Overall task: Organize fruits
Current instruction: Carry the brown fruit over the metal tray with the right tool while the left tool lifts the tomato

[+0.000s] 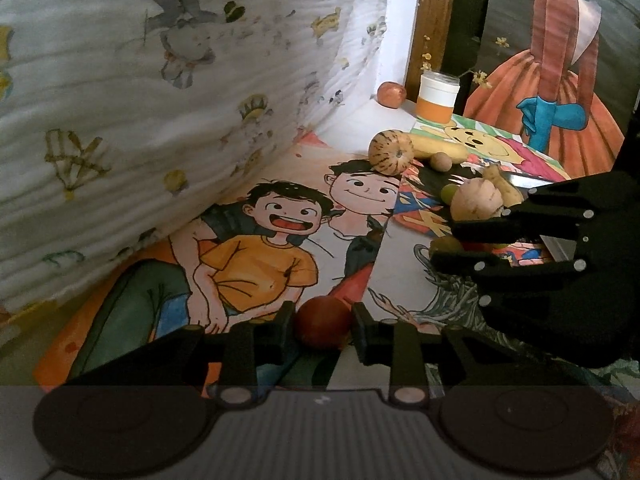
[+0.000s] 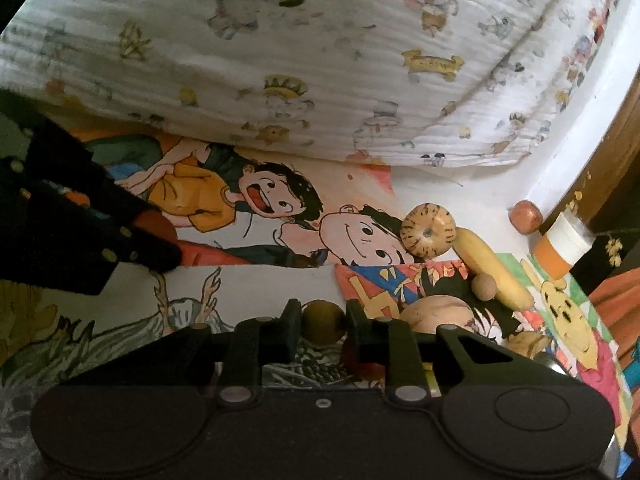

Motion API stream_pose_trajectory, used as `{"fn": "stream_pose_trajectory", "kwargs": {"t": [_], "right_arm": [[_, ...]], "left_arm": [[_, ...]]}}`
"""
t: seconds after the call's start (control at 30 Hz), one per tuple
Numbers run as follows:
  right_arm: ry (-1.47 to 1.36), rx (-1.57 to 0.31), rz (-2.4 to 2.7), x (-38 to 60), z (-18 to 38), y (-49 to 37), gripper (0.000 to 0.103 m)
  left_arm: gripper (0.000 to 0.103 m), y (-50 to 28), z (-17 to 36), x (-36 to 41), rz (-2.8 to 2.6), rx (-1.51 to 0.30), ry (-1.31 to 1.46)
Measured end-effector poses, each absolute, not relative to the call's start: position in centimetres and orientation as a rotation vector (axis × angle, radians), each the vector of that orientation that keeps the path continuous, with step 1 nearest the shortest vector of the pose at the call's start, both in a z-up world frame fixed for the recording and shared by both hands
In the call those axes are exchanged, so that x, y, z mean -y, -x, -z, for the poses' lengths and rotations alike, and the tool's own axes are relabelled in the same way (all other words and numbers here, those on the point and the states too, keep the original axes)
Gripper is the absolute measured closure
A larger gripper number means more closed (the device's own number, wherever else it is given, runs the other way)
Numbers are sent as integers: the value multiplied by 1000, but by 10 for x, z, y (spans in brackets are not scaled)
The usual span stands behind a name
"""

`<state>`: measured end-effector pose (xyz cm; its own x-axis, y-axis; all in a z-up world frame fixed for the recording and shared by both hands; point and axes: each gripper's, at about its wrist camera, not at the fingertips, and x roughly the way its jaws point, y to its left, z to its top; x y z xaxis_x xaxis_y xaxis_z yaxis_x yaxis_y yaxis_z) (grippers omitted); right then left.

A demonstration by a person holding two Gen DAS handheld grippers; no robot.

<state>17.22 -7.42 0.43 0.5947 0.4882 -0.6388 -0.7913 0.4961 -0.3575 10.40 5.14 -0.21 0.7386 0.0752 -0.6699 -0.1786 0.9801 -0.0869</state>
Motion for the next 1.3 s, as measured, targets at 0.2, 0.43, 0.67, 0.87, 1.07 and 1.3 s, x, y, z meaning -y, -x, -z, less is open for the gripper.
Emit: {"fn": "stream_pose_trajectory", "kwargs": {"t": [0.2,0.43,0.67,0.87,1.07,1.3], "right_arm": [[631,-500,-791,83,-9,-170,78],[506,-517,-780,104,-19,-160,78],[396,-485,-710,140,-36,-154,78],[335,-425,-595,186,-55,-164,78],[286,-383,-468,241,-68,-195,78],[210,-413,-444,288,-70,-244,78]], "left_arm": [[70,-104,1,-51,-135,-729,167],[70,-103,-1,-46,-127,-724,176],[70,-110,-14,-32,-117,-687,163],[70,-133,-38,0,-31,-633,115],[70,-159,-61,50,81,-546,108],[70,-199,-64,107,201,-536,86]]}}
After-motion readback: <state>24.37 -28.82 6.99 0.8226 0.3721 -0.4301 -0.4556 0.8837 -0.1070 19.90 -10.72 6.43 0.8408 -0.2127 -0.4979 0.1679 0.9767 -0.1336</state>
